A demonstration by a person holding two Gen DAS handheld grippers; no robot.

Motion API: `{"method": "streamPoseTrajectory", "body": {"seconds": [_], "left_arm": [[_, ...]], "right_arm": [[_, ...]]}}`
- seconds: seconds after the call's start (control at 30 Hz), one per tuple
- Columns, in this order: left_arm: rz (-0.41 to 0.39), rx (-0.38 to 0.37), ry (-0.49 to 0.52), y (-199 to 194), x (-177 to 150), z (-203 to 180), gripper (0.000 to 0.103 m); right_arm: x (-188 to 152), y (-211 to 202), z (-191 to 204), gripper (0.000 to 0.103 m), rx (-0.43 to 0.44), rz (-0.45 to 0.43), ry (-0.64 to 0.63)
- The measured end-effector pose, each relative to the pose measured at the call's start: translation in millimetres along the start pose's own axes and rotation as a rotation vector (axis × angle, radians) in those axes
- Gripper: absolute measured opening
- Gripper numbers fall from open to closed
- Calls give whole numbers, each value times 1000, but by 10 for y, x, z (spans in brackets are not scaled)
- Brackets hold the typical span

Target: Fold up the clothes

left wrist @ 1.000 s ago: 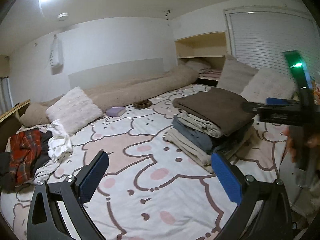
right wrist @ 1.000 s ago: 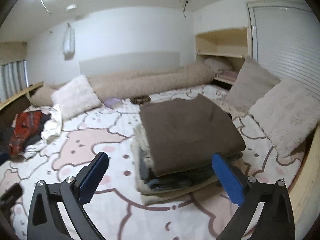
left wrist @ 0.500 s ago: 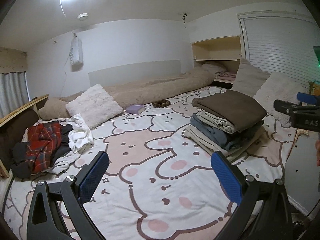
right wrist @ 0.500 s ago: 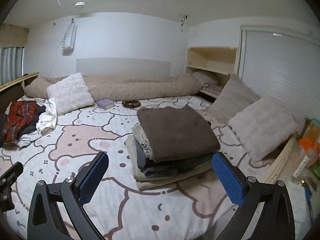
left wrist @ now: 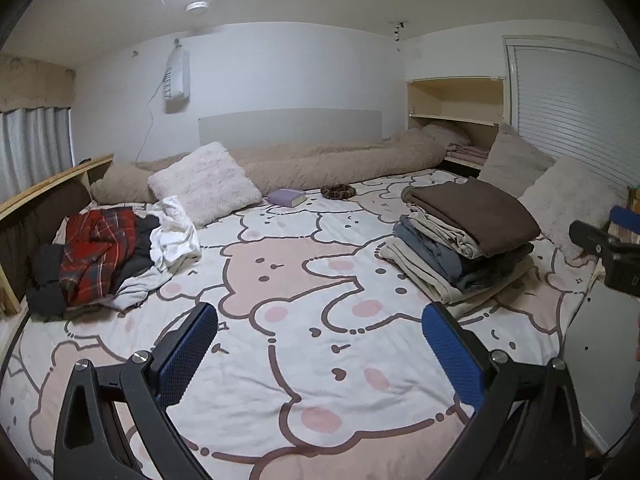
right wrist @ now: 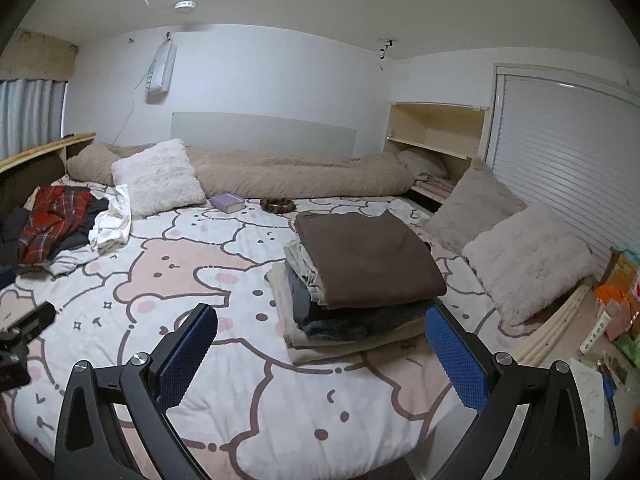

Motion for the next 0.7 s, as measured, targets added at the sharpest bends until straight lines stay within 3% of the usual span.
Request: {"method": "streamPoseTrajectory", "body": {"seconds": [0.7], "left_arm": [[8,19,4,-36,-42,49,103]], "right_arm": [[40,50,151,103,26,11,-43]]}}
Point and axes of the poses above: each gripper's, at about its wrist camera, not at the fingertips, and y roughly the way its jaws point, z to its left, x to its top, the point moved 5 cm from there along y, roughly the way its jaws point, and after that the axes turned 3 degrees about y, right-handed, at the moved point
